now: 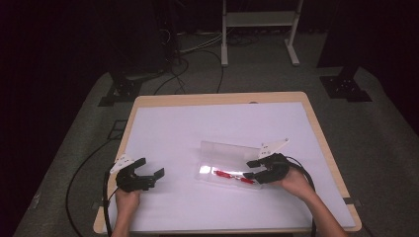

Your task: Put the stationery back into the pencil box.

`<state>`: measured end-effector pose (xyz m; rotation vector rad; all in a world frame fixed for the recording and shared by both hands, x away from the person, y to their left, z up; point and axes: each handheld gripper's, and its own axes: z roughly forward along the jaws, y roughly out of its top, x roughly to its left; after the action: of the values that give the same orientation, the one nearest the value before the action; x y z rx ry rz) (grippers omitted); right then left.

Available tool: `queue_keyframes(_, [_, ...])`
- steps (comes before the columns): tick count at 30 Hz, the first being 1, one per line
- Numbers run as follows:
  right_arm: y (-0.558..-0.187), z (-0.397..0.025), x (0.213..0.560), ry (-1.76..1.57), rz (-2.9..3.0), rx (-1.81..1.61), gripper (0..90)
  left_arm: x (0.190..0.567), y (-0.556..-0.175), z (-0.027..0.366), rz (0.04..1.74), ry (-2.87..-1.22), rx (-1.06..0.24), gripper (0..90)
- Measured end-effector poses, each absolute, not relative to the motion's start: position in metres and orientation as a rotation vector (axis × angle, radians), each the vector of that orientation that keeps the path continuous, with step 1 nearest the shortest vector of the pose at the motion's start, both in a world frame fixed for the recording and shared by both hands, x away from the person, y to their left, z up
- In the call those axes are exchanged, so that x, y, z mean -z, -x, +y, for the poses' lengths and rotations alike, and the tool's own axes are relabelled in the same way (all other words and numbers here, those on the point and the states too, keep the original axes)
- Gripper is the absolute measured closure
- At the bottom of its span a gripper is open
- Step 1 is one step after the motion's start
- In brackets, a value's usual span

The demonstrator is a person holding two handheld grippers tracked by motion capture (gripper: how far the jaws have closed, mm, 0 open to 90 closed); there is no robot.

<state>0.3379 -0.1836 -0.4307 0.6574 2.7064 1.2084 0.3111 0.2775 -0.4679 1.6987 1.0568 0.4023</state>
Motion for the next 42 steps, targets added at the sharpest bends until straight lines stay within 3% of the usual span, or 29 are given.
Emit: queue_keyframes(42, [-0.320, -0.225, 0.431, -0.712, 2.663, -1.188, 42.3, 0.468, -0.311, 0.276, 1.053, -1.706, -0.404, 0.0])
